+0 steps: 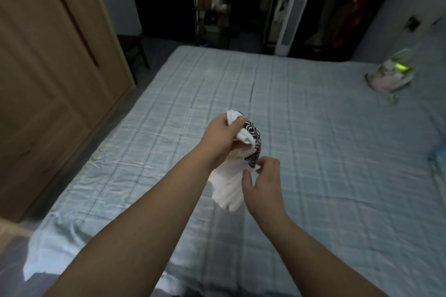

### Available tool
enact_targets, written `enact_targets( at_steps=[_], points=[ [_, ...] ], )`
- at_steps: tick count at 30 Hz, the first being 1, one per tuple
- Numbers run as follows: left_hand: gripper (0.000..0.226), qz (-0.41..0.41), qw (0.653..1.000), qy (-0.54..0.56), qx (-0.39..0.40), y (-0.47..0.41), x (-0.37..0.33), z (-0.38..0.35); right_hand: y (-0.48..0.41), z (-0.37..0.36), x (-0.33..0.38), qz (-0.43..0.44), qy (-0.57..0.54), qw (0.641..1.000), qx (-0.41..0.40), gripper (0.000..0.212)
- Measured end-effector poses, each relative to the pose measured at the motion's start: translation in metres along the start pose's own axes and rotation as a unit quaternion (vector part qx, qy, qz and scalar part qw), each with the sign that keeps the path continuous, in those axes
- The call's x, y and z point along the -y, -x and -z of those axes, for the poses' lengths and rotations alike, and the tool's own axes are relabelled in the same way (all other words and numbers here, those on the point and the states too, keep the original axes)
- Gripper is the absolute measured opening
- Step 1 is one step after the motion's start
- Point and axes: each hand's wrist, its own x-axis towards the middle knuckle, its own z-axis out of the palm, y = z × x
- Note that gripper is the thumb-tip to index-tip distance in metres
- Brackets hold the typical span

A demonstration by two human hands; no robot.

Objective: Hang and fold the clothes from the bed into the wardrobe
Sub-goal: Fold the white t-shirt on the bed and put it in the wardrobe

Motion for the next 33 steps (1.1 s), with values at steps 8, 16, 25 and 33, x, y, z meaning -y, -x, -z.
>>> enact_targets(
  at_steps=[8, 16, 25, 33],
  points=[
    [0.017, -0.085, 0.994, 0.034, 0.061, 0.062, -0.059, -0.142, 0.001, 0.148, 0.013, -0.047, -0.025, 0.998, -0.026, 0.061],
    [0.014, -0.118, 0.984, 0.041, 0.128, 0.094, -0.101, -0.197, -0.015, 0.242, -0.001, -0.067, 0.087, 0.988, -0.11, 0.026],
    [0.039, -0.203, 0.911, -0.332, -0.135, 0.071, -0.141, -0.182, -0.035, 0.328, 0.017, -0.068, -0.011, 0.991, -0.112, 0.01],
    [0.022, -0.071, 0.982, -0.173, -0.022, 0.078, -0.133, -0.151, -0.05, 0.342, 0.038, -0.114, -0.164, 0.98, 0.014, 0.014]
  ],
)
